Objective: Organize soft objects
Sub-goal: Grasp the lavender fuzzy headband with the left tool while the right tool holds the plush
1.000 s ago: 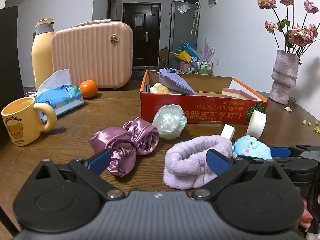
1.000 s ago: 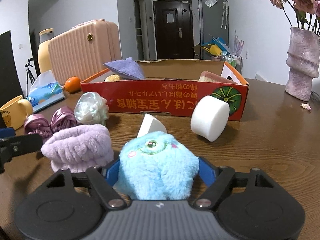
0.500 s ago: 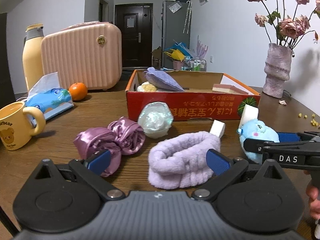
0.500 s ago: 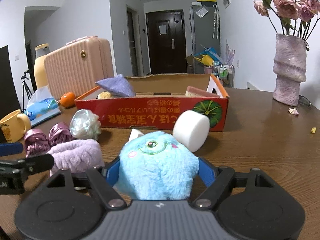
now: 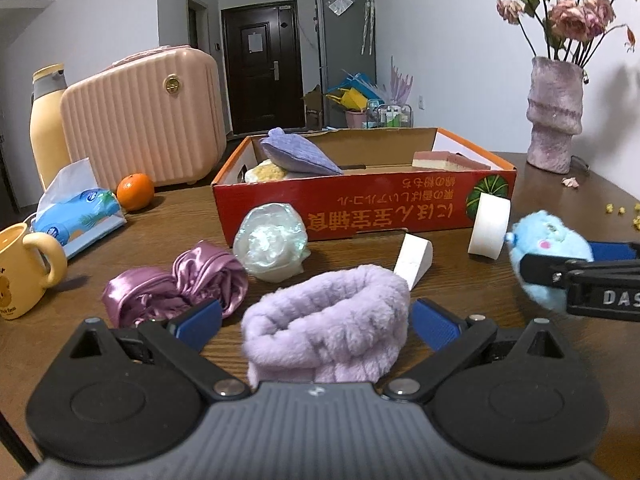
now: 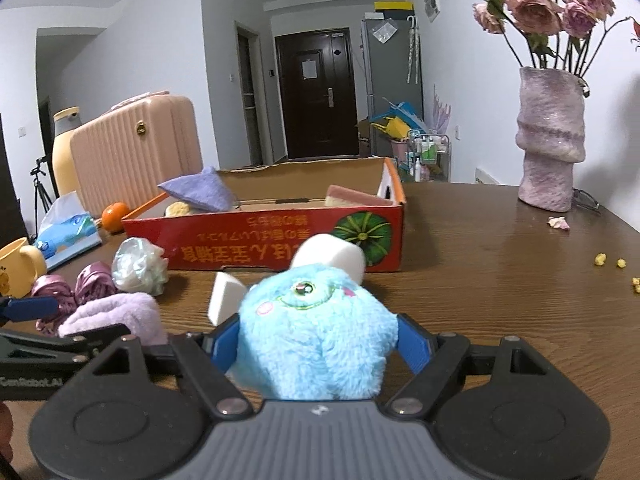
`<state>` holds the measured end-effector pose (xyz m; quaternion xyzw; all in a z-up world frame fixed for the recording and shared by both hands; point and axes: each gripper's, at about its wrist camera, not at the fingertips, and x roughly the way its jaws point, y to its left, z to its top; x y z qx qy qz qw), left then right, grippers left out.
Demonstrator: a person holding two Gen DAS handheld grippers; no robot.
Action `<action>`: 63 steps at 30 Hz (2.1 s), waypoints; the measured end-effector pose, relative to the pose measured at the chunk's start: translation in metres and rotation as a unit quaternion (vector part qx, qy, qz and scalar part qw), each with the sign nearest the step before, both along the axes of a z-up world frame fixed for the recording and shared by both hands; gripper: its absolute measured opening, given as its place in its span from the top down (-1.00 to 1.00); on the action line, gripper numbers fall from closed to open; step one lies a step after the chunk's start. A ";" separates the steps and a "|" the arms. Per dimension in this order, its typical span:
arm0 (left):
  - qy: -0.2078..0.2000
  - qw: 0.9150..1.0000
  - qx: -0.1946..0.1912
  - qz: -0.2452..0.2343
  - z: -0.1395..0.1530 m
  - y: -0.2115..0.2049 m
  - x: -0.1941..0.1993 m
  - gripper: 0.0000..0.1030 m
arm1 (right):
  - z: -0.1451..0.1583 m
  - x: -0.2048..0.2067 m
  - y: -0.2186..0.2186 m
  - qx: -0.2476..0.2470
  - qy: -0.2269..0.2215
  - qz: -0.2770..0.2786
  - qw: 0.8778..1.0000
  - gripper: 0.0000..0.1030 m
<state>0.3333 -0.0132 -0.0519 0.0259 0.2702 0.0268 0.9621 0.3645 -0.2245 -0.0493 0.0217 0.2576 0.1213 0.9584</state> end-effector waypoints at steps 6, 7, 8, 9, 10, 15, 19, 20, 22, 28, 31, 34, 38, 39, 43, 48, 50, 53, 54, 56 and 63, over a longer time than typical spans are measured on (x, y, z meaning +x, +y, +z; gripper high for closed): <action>0.010 1.000 0.013 0.004 -0.005 -0.010 0.013 -1.00 | -0.001 0.003 -0.013 -0.002 0.001 -0.011 1.000 -0.54; 0.011 1.000 0.014 0.005 -0.006 -0.011 0.015 -1.00 | -0.001 0.003 -0.016 -0.001 0.002 -0.013 1.000 -0.54; 0.013 1.000 0.015 0.005 -0.007 -0.012 0.017 -1.00 | -0.001 0.004 -0.017 -0.002 0.002 -0.015 1.000 -0.54; 0.015 1.000 0.015 0.006 -0.008 -0.012 0.019 -1.00 | -0.001 0.004 -0.019 -0.002 0.003 -0.017 1.000 -0.54; 0.017 1.000 0.015 0.006 -0.009 -0.012 0.021 -1.00 | -0.002 0.005 -0.021 -0.002 0.004 -0.018 1.000 -0.54; 0.033 0.999 0.015 0.004 -0.013 -0.011 0.028 -1.00 | -0.003 0.006 -0.024 -0.003 0.007 -0.023 1.000 -0.54; 0.039 0.999 0.008 -0.002 -0.015 -0.010 0.030 -1.00 | -0.004 0.007 -0.023 -0.005 0.009 -0.022 1.000 -0.54; 0.040 0.999 0.006 -0.004 -0.015 -0.009 0.031 -1.00 | -0.005 0.007 -0.023 -0.006 0.010 -0.023 1.000 -0.54; 0.043 0.999 0.001 -0.005 -0.016 -0.008 0.031 -0.93 | -0.006 0.007 -0.023 -0.006 0.012 -0.023 1.000 -0.54; 0.042 0.999 -0.005 -0.004 -0.017 -0.006 0.031 -0.60 | -0.006 0.006 -0.022 -0.006 0.012 -0.022 1.000 -0.54; 0.038 0.999 0.000 -0.008 -0.017 -0.007 0.029 -0.42 | -0.005 0.005 -0.022 -0.006 0.010 -0.019 1.000 -0.54; 0.033 0.999 0.001 -0.010 -0.016 -0.008 0.027 -0.07 | -0.003 0.003 -0.020 -0.006 0.006 -0.015 1.000 -0.54; 0.023 1.000 0.008 -0.014 -0.014 -0.010 0.023 0.25 | -0.002 0.002 -0.018 -0.008 0.002 -0.009 1.000 -0.54; 0.020 1.000 0.014 -0.013 -0.014 -0.011 0.023 0.34 | -0.002 0.002 -0.017 -0.010 0.002 -0.009 1.000 -0.54; 0.009 1.000 0.022 -0.013 -0.012 -0.015 0.018 0.40 | -0.004 0.003 -0.015 -0.015 0.003 -0.008 1.000 -0.54; -0.008 0.999 0.032 -0.009 -0.007 -0.018 0.009 0.41 | -0.005 0.001 -0.013 -0.019 -0.004 -0.007 1.000 -0.54; -0.017 0.999 0.032 -0.010 -0.004 -0.019 0.004 0.41 | -0.004 -0.001 -0.012 -0.018 -0.009 -0.007 1.000 -0.54; -0.030 0.999 0.035 -0.010 0.000 -0.022 -0.002 0.41 | -0.002 -0.005 -0.010 -0.012 -0.016 -0.006 1.000 -0.54; -0.034 0.999 0.036 -0.010 0.002 -0.022 -0.004 0.41 | -0.001 -0.007 -0.009 -0.011 -0.019 -0.006 1.000 -0.54; -0.040 0.999 0.036 -0.009 0.004 -0.023 -0.006 0.41 | 0.002 -0.010 -0.008 -0.006 -0.027 -0.006 1.000 -0.54; -0.066 0.997 0.035 -0.008 0.016 -0.023 -0.013 0.41 | 0.013 -0.015 -0.002 0.007 -0.057 -0.015 0.998 -0.54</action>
